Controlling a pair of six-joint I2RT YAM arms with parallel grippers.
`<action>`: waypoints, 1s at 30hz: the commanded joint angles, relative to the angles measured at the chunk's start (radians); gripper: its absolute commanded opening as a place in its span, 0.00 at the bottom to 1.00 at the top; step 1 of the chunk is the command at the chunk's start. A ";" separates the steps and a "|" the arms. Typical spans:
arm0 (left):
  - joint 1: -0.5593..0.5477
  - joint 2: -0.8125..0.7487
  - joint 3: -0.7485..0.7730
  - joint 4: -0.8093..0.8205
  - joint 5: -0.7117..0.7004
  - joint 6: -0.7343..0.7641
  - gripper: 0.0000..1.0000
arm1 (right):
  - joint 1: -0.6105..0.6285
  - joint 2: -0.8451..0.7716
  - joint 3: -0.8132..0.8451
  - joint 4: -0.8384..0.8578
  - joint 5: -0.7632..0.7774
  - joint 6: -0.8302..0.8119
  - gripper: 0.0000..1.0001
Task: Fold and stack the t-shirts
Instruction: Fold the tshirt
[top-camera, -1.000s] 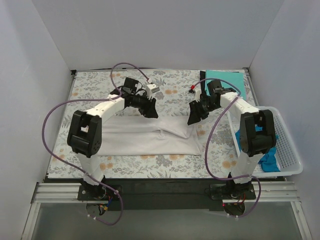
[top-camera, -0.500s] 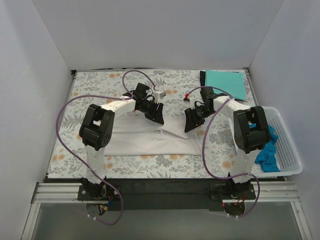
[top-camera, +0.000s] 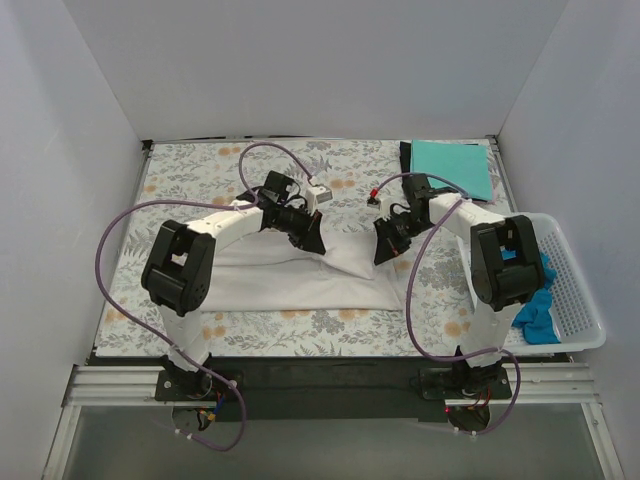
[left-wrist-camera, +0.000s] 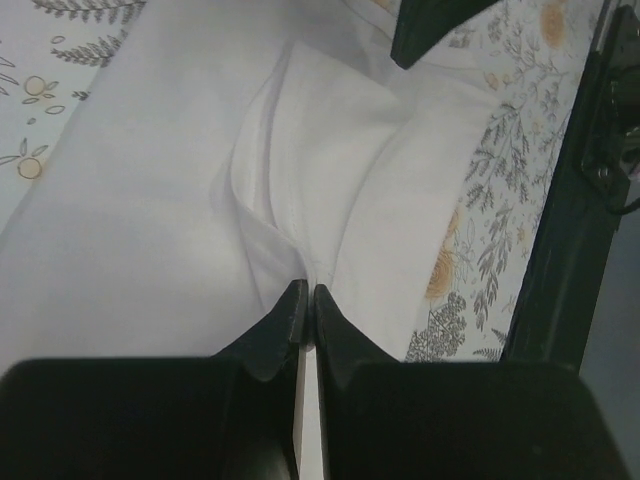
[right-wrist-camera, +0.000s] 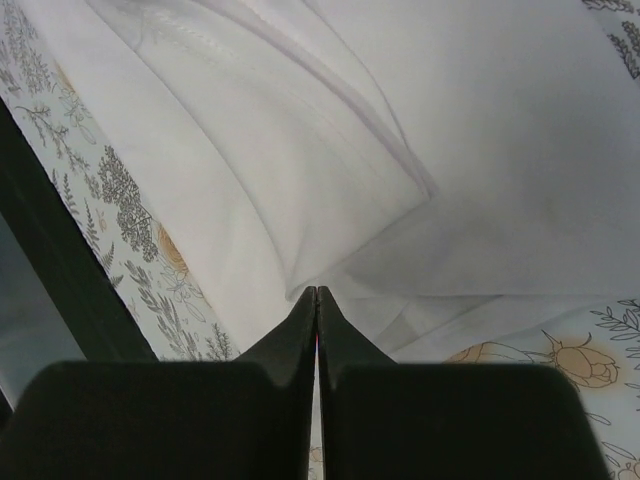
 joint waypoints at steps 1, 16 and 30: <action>-0.010 -0.137 -0.077 0.017 0.087 0.141 0.00 | 0.001 -0.068 -0.010 -0.041 -0.023 -0.075 0.01; -0.022 -0.159 -0.263 0.058 -0.031 0.434 0.27 | 0.044 -0.010 0.085 -0.041 0.018 -0.006 0.41; -0.022 -0.177 -0.286 0.098 -0.002 0.400 0.34 | 0.101 0.041 0.036 -0.021 -0.063 0.009 0.38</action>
